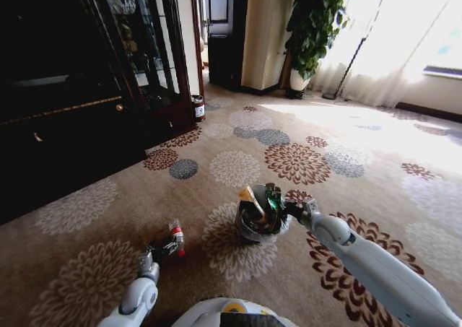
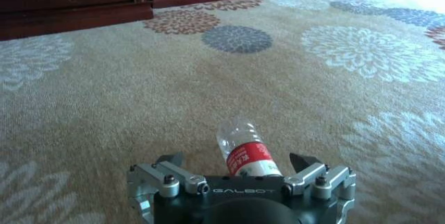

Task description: Pick up the trash from the ground and place it into the trash bin.

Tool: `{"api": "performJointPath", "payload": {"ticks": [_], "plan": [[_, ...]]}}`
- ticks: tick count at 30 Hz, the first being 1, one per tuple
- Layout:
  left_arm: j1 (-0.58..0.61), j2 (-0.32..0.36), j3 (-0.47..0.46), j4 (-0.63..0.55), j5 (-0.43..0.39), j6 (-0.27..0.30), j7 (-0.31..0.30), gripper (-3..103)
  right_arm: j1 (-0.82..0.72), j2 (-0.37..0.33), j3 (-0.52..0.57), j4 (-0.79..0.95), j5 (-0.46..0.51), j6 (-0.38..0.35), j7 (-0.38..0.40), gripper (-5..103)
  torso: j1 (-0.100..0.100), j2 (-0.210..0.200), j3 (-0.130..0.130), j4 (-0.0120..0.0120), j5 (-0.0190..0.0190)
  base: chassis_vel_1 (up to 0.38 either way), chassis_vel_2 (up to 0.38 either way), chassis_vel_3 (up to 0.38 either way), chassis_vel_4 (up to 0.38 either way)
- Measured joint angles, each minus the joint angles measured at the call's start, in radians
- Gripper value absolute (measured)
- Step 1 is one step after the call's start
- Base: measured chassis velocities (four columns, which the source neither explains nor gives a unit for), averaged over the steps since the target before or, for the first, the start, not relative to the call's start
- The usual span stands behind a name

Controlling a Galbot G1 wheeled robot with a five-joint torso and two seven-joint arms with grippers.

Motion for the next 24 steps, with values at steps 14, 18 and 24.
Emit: {"api": "performJointPath", "payload": {"ticks": [14, 18, 24], "plan": [[0.002, 0.001, 0.0, -0.004, 0.0, 0.0, 0.0, 100, 0.0, 0.0, 0.0, 0.0, 0.0, 0.0, 0.0, 1, 0.0, 0.0, 0.0, 0.0, 0.0002, 0.0, 0.0, 0.0, 0.0], [0.002, 0.001, 0.0, -0.005, 0.0, 0.0, 0.001, 100, 0.0, 0.0, 0.0, 0.0, 0.0, 0.0, 0.0, 1, 0.0, 0.0, 0.0, 0.0, 0.0001, 0.0, 0.0, 0.0, 0.0], [0.003, 0.001, 0.0, -0.006, 0.0, 0.0, 0.001, 100, 0.0, 0.0, 0.0, 0.0, 0.0, 0.0, 0.0, 1, 0.0, 0.0, 0.0, 0.0, 0.0001, 0.0, 0.0, 0.0, 0.0]]}}
